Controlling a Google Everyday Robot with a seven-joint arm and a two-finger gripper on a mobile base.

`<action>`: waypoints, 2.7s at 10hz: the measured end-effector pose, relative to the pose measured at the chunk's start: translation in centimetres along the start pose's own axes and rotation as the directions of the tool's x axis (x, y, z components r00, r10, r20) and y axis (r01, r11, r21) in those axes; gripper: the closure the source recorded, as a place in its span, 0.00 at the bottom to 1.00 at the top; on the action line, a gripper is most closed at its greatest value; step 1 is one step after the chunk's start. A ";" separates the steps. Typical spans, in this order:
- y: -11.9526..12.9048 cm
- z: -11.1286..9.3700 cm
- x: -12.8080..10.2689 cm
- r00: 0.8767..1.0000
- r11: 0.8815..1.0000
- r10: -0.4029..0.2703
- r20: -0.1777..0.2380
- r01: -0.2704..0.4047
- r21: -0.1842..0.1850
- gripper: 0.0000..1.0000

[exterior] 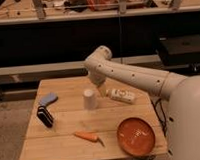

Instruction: Place the ceramic cup over the eraser

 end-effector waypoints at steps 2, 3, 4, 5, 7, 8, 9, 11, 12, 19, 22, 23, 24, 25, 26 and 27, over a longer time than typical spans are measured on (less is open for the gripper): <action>-0.2 0.7 -0.5 1.000 1.000 -0.012 0.014 0.012 -0.005 0.20; -0.5 1.0 -0.8 1.000 1.000 -0.020 0.018 0.020 -0.007 0.20; -0.6 1.3 -1.2 0.999 0.999 -0.030 0.026 0.030 -0.010 0.20; -0.6 1.5 -1.3 0.999 0.999 -0.035 0.029 0.035 -0.013 0.20; -0.9 1.9 -1.8 0.998 0.998 -0.052 0.038 0.052 -0.018 0.20; -1.1 2.1 -2.3 0.997 0.998 -0.060 0.046 0.061 -0.019 0.20; -1.1 2.3 -2.3 0.997 0.998 -0.061 0.050 0.063 -0.021 0.20; -1.1 2.8 -2.3 0.996 0.997 -0.068 0.055 0.070 -0.024 0.20; -1.2 3.1 -2.4 0.995 0.997 -0.076 0.062 0.078 -0.024 0.20; -2.0 4.2 -3.4 0.990 0.994 -0.104 0.093 0.106 -0.021 0.20; -2.2 4.7 -3.7 0.988 0.993 -0.113 0.105 0.116 -0.025 0.20; -2.2 4.8 -3.8 0.987 0.993 -0.115 0.109 0.118 -0.025 0.20; -2.2 4.9 -3.9 0.986 0.992 -0.119 0.114 0.123 -0.029 0.20; -2.2 4.9 -4.1 0.985 0.992 -0.122 0.119 0.126 -0.031 0.20; -2.2 4.9 -4.1 0.985 0.991 -0.123 0.120 0.127 -0.032 0.20; -2.2 5.0 -4.1 0.985 0.991 -0.123 0.122 0.128 -0.033 0.20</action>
